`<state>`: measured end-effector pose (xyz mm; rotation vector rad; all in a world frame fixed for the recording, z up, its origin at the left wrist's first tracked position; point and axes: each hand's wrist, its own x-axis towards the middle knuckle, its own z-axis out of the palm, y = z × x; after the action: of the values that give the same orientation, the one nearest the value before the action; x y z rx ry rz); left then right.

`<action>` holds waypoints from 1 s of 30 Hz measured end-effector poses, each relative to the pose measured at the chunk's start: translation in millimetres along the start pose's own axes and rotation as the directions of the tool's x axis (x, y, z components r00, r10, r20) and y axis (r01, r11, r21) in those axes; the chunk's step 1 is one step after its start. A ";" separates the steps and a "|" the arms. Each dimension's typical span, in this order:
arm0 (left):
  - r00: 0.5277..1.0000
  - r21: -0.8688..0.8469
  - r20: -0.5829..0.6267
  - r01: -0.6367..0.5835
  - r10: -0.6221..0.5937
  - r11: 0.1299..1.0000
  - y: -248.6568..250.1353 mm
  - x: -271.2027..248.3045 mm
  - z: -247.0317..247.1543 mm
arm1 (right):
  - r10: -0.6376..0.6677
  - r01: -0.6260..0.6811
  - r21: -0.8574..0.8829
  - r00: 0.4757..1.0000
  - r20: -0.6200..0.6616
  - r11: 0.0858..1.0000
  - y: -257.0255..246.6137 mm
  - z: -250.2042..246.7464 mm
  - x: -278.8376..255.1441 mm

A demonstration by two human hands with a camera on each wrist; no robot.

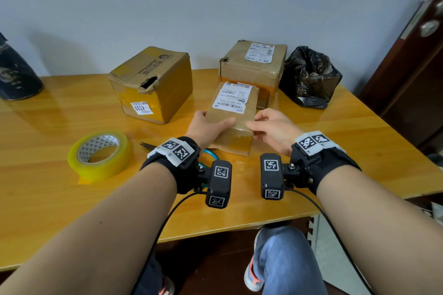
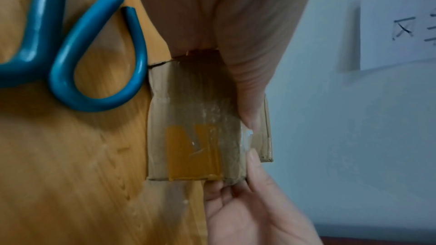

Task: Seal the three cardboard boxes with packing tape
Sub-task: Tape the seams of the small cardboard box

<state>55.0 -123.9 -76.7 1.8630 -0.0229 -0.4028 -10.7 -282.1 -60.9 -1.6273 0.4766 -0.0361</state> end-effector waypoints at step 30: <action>0.805 0.337 0.137 -0.586 0.577 0.737 -1.7 -42.8 -15.1 | -0.036 0.018 -0.041 0.869 -0.494 0.999 -17.7 -0.6 -12.2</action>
<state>18.8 -100.2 -63.0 2.0918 -0.7338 0.0318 -17.0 -278.0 -40.7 -1.6549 0.8510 -0.4809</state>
